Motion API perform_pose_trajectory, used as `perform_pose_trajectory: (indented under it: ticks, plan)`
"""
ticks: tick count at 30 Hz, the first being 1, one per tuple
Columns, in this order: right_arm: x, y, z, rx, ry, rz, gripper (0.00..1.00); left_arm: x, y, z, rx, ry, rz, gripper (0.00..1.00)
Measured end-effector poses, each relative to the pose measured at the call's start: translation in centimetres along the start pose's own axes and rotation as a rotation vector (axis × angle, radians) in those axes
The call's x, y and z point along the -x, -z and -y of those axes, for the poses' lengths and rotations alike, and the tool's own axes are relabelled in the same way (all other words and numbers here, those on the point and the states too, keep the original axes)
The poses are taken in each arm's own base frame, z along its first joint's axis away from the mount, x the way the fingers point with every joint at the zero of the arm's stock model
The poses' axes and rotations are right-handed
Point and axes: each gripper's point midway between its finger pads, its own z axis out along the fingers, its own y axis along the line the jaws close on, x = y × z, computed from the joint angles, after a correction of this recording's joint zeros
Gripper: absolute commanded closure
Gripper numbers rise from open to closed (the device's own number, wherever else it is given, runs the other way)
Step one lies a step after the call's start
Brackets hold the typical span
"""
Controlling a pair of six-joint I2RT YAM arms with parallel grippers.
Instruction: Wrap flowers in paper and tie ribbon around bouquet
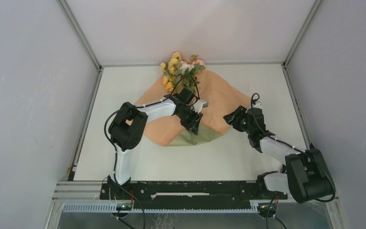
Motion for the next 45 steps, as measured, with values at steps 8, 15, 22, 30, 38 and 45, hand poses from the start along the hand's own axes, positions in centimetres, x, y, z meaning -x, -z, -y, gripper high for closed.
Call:
perform_pose_trajectory:
  ticks: [8, 15, 22, 30, 38, 45]
  plan:
    - [0.5, -3.3, 4.0, -0.056, -0.147, -0.082, 0.69, 0.0, 0.0, 0.0, 0.002, -0.002, 0.001, 0.6]
    - [4.8, -5.1, 4.3, -0.102, -0.056, -0.022, 0.93, 0.0, 0.0, -0.1, 0.007, -0.006, 0.007, 0.6]
    - [6.3, -4.5, 1.2, -0.145, 0.171, 0.026, 0.97, 0.3, -0.1, -0.2, 0.01, -0.013, 0.02, 0.6]
    - [6.3, -1.2, -8.3, -0.061, 0.441, 0.125, 0.97, 0.6, -0.1, -0.3, -0.042, 0.022, 0.043, 0.61]
    - [5.5, 0.4, -13.3, 0.021, 0.53, 0.158, 0.97, 1.0, 0.2, -1.0, -0.212, 0.223, 0.171, 0.62]
    - [2.4, -0.6, -16.7, 0.093, 0.577, 0.104, 0.97, 1.7, 0.4, -1.7, -0.277, 0.319, 0.221, 0.61]
